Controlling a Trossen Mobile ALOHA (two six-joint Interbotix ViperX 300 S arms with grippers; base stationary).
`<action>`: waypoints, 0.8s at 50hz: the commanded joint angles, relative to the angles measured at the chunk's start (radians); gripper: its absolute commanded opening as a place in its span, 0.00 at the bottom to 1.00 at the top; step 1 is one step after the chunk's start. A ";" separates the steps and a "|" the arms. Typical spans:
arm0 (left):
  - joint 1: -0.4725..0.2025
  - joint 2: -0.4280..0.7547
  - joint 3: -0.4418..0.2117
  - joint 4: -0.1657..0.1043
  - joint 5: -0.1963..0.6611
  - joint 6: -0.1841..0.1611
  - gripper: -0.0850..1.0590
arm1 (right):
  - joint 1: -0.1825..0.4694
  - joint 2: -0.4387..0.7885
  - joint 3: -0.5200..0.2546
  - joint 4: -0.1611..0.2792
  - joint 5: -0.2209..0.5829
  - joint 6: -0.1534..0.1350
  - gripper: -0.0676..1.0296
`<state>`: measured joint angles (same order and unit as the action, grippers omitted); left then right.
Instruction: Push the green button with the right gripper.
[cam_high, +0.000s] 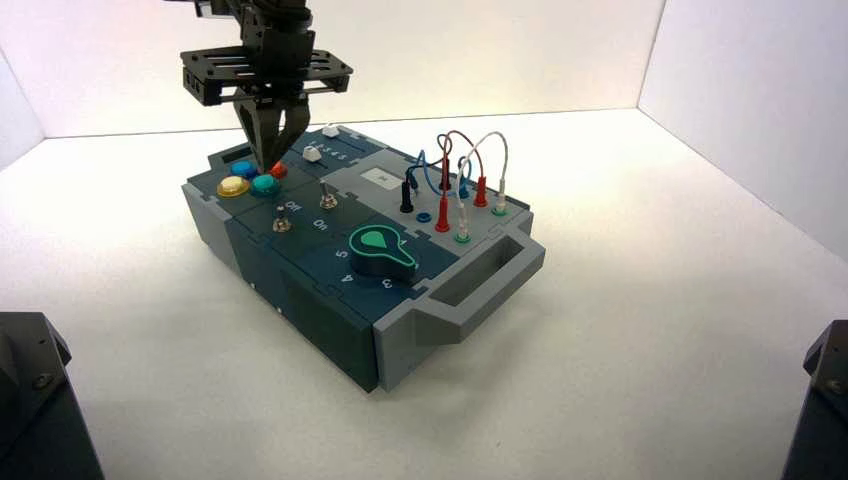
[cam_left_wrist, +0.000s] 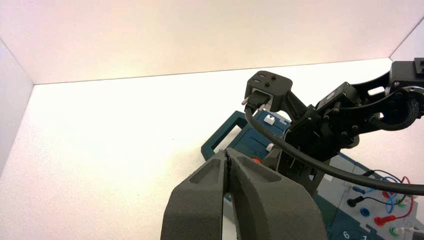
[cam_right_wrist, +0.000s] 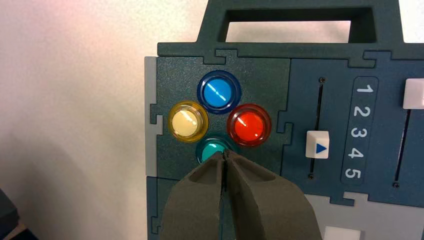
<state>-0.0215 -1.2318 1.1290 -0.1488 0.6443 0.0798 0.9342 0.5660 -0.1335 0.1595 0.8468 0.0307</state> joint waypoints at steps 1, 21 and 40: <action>0.006 0.006 -0.018 0.000 -0.006 0.002 0.05 | 0.005 -0.020 -0.018 0.018 -0.002 -0.003 0.04; 0.006 0.006 -0.020 0.000 -0.006 0.002 0.05 | 0.008 -0.002 -0.009 0.035 -0.002 -0.003 0.04; 0.006 0.006 -0.018 0.003 -0.006 0.003 0.05 | 0.006 0.008 -0.009 0.035 -0.002 -0.003 0.04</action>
<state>-0.0215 -1.2318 1.1290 -0.1488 0.6443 0.0798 0.9357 0.5890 -0.1289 0.1933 0.8422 0.0307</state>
